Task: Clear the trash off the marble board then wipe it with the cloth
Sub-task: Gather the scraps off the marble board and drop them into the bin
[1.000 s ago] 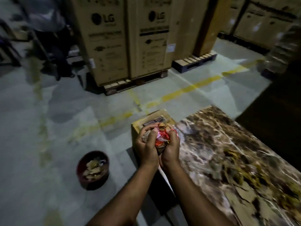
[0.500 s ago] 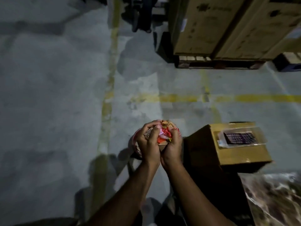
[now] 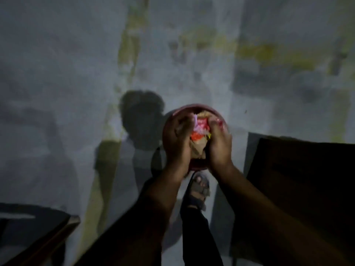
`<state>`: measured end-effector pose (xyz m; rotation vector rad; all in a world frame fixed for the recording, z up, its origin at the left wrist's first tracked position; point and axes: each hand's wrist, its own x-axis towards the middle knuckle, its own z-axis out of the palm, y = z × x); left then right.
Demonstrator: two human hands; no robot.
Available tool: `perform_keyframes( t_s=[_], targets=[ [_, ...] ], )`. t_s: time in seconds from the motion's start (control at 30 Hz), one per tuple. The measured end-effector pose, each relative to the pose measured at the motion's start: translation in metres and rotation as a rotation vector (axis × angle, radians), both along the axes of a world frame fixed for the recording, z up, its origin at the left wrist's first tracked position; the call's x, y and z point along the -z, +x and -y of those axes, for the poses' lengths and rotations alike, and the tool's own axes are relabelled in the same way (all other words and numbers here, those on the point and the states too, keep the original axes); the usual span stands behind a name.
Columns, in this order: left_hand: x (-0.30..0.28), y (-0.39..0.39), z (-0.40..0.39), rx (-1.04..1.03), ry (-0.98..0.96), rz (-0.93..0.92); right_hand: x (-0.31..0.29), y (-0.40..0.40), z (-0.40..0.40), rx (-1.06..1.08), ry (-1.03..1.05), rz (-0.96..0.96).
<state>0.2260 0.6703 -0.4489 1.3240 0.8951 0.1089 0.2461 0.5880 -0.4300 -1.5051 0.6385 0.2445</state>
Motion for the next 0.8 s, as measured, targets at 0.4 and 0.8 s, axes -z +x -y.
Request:
perform_keyframes(
  t_s=[0.4,0.8],
  targets=[
    [0.18,-0.001,-0.022,0.835,0.689,-0.009,0.177,0.009,0.053,-0.72,-0.532,0.122],
    [0.253,-0.005,-0.006,1.374,1.292,-0.172,0.269,0.013,0.06,-1.326,-1.078,0.165]
  ],
)
